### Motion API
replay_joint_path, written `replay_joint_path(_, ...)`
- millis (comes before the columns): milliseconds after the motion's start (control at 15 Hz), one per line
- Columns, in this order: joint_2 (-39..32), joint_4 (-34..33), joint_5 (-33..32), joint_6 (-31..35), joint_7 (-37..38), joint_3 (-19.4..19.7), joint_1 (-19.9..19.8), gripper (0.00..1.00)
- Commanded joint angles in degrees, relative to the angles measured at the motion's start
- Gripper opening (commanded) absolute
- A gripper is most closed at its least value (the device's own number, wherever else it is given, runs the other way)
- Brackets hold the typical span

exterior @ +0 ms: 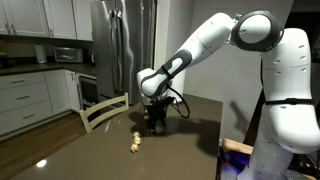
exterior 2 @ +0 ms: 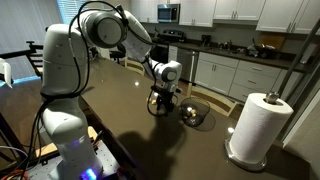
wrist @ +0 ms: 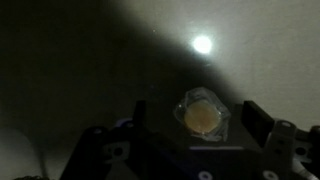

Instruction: Pick one candy on the counter and put it in the basket

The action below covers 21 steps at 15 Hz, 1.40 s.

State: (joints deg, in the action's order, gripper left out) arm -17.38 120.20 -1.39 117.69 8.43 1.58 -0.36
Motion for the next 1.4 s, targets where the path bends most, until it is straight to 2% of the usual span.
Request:
replay_joint_path(0,1.3,-0.4,1.3,-3.3,0.3,-0.2,0.2,0.75)
replay_joint_path(133,1.3,-0.5,1.6,-3.5,0.2,-0.3,0.1,0.72)
replay_joint_path(800,1.4,-0.5,2.1,-2.9,0.2,-0.4,0.2,0.07)
replay_joint_path(1133,3.7,0.2,1.2,-4.0,1.0,-0.4,0.7,0.06)
replay_joint_path(1333,6.6,0.6,1.0,-7.2,1.2,-0.6,1.1,0.06)
